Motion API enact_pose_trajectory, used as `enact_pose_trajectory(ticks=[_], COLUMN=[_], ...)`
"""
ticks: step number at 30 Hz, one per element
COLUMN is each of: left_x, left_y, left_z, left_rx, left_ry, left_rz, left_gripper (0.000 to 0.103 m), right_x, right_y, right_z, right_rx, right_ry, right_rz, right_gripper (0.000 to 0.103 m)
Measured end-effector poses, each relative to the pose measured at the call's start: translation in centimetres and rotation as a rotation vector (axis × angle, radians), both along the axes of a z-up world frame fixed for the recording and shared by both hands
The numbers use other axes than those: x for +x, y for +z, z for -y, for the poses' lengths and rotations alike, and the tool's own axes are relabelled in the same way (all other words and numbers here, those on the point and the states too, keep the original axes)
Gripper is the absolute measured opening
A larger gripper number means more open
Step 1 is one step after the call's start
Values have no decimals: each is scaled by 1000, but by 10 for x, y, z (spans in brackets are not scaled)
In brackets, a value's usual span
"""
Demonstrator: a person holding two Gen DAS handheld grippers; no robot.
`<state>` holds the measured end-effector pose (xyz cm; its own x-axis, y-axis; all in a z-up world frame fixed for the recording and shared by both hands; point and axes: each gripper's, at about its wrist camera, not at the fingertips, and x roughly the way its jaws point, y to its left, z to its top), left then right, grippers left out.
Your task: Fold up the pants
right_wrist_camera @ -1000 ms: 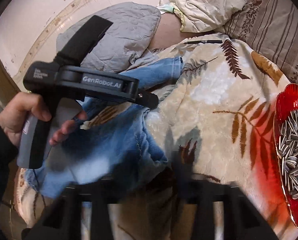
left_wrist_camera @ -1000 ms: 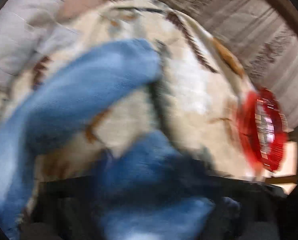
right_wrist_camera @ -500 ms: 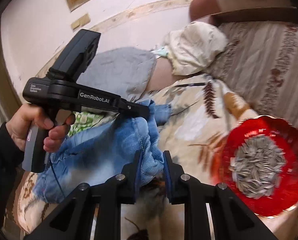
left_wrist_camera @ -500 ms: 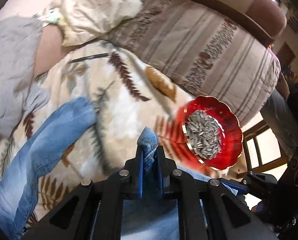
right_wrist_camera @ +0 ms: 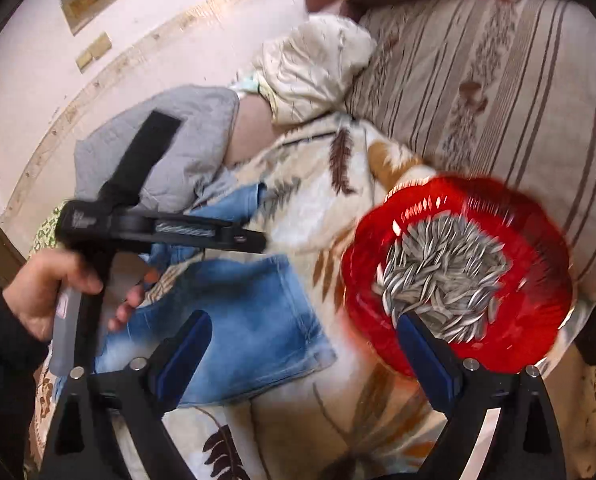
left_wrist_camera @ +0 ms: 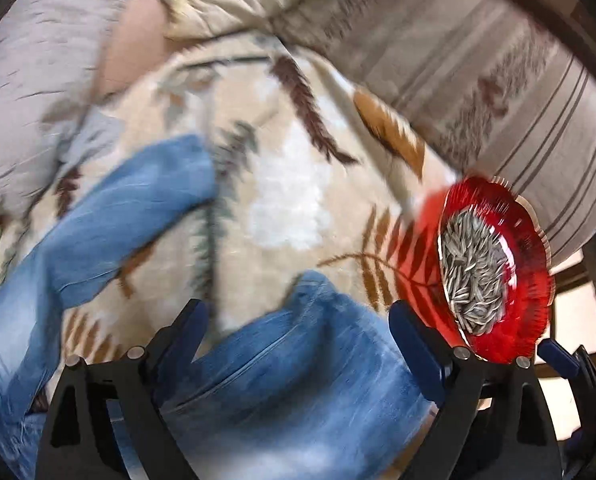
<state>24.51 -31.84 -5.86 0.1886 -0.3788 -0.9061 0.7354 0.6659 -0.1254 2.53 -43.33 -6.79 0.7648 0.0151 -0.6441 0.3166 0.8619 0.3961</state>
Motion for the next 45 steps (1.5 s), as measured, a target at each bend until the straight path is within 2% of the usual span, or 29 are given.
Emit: enact_pose_trajectory(ticks=[4,7,12,16,19,23,27,29,32,34,39,41,45], left_x=[-5,-9,-15,-32,-53,-79,-96,-100,-98,-94,-81,-79,-79], left_y=[24,32,41,38,26,-1,-24,-32,-46,-55,-74,-81,-83], left_z=[-63,-125,-254,-353,-426,-482,-502,-508,-513,-515,-524,-523,-515], left_rx=[-52,-77,-91,-99,-63,7,46,39,-1,-14,-109,-118,-86], left_ry=[71,151,349,518,641,727,765,783,803,824,881,900,882], left_rz=[40,60,104,143,173,179,187,191,182,179,141,142,188], left_gripper=[92,92,92,92,95,96,98,100,101,101,102,103,103], right_x=[2,6,16,45,79,130,179,200,236,258,317,337,372], right_y=[12,18,32,47,63,86,101,104,104,99,81,72,45], right_z=[-4,-19,-62,-105,-148,-216,-292,-327,-378,-404,-466,-491,-533], right_rx=[-16,-25,-66,-97,-148,-217,-255,-259,-274,-289,-343,-404,-519], right_ry=[20,69,192,328,451,599,725,763,836,861,887,888,902], right_rz=[26,39,63,80,92,103,121,109,63,25,-69,-100,-179], right_gripper=[95,96,96,96,96,96,99,103,103,103,103,103,103])
